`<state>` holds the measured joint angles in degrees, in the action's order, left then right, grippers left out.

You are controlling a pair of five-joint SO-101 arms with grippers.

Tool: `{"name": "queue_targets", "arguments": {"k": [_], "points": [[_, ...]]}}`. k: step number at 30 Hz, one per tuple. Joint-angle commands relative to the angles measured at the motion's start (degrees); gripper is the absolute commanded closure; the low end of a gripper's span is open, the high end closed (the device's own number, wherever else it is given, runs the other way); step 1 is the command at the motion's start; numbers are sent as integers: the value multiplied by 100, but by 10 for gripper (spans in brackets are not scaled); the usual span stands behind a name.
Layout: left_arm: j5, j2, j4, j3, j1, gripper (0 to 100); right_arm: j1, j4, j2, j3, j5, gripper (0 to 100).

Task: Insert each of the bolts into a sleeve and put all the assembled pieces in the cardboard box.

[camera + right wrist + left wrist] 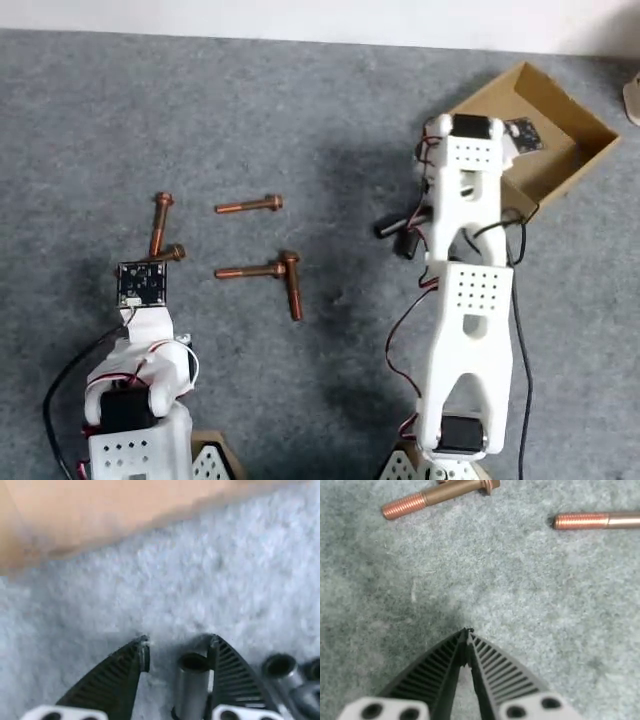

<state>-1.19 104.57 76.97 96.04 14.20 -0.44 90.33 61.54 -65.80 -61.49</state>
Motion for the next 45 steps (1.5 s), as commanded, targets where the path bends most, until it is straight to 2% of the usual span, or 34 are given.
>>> {"name": "queue_targets", "arguments": {"k": [1,6,13,25,27,34,45], "points": [[26,-13,18,110,48,994,-189,171,-110,-242,44,792],[26,-13,18,110,48,994,-189,215,-110,-242,26,692],[26,-13,18,110,48,994,-268,620,-110,-277,18,692],[26,-13,18,110,48,994,-576,558,-110,-242,-369,692],[26,-13,18,110,48,994,-585,558,-110,-242,-369,714],[26,-13,18,110,48,994,-382,453,145,-242,-325,906],[0,-13,18,110,48,992,-277,435,646,-295,-88,911]]}}
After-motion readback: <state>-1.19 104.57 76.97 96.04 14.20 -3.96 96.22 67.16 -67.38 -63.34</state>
